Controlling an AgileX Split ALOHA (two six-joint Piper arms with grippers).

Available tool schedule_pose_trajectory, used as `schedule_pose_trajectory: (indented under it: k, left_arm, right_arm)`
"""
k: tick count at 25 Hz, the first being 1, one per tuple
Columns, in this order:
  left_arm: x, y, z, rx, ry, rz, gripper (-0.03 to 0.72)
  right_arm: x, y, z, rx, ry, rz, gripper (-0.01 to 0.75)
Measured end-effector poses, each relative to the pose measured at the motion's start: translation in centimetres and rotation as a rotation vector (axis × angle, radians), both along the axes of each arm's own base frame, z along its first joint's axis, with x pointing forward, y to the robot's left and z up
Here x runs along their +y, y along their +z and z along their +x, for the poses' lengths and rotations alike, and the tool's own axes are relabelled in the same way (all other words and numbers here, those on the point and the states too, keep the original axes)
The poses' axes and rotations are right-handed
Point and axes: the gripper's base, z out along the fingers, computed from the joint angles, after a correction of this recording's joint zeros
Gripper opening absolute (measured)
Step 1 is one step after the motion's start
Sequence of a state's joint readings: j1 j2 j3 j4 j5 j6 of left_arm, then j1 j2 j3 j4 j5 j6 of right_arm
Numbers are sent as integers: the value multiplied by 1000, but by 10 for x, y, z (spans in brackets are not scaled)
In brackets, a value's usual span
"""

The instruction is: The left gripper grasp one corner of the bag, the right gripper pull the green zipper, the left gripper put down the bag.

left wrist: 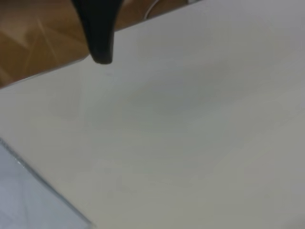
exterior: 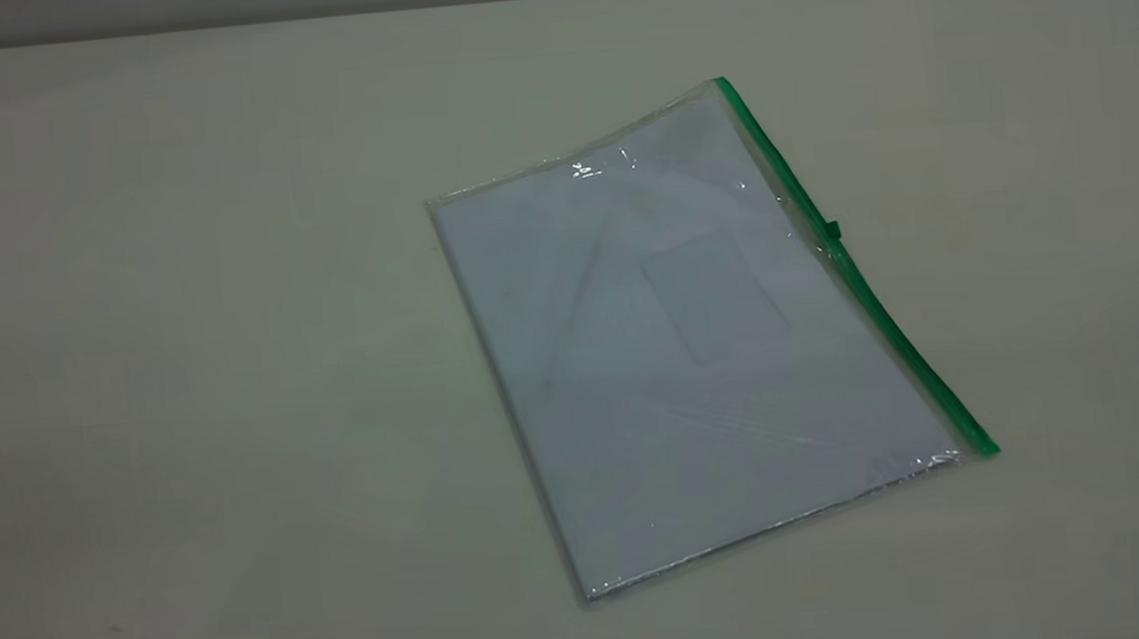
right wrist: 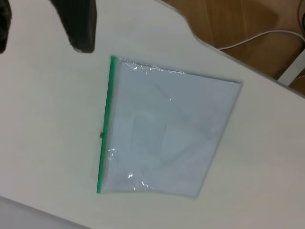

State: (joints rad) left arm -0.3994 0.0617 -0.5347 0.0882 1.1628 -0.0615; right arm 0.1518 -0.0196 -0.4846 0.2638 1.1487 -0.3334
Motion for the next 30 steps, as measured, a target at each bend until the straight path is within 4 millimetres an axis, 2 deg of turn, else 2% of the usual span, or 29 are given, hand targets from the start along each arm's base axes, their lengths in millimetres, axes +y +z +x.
schedule_pose_trajectory:
  k: [7, 12, 30]
  left_arm:
    - [-4, -12, 4, 42, -8, -17, 586]
    - [-8, -12, 2, 42, -63, -25, 586]
    - [-9, -12, 3, 37, -72, -23, 586]
  right_arm:
    - [0, 0, 0, 1, 0, 0, 385]
    - [0, 0, 0, 2, 1, 2, 385]
    - [0, 0, 0, 2, 3, 4, 385]
